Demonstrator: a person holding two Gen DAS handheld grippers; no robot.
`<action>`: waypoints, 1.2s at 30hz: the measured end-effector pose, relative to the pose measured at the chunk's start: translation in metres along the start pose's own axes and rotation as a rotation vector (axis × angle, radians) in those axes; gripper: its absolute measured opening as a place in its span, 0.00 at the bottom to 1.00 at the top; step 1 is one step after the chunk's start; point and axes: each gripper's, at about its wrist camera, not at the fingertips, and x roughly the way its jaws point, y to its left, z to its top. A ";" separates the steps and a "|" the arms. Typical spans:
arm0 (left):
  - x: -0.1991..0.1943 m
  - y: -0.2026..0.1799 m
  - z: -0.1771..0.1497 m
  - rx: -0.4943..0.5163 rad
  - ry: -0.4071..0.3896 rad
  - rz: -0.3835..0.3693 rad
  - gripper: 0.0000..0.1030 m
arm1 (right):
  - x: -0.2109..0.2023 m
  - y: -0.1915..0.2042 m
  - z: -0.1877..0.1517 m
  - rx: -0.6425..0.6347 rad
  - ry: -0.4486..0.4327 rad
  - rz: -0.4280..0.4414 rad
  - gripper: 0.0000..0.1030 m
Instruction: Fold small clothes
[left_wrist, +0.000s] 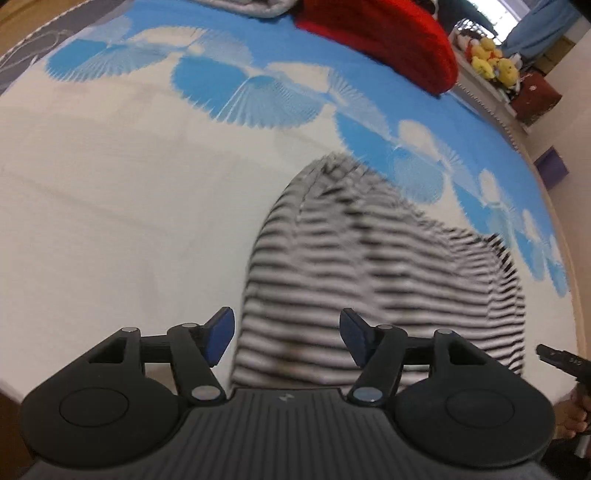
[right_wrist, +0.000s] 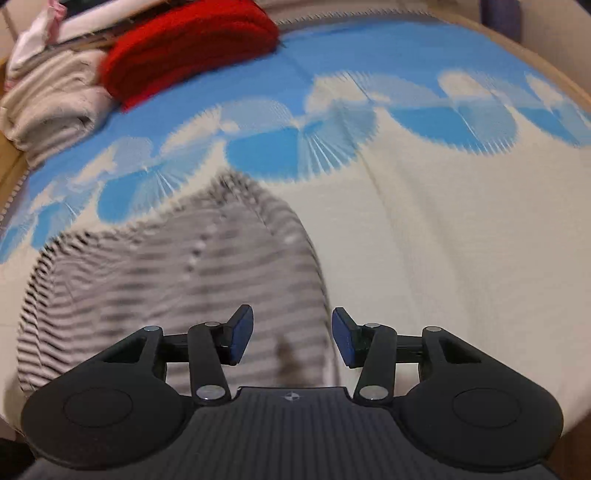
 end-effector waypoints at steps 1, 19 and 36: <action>0.009 0.008 -0.008 -0.027 0.027 -0.010 0.66 | 0.001 -0.002 -0.006 0.007 0.019 -0.016 0.48; 0.031 0.011 -0.015 0.064 0.045 0.090 0.02 | 0.032 -0.011 -0.024 0.023 0.116 -0.005 0.05; 0.016 -0.021 -0.013 0.202 -0.035 0.130 0.26 | 0.005 -0.022 -0.010 0.045 -0.017 -0.104 0.06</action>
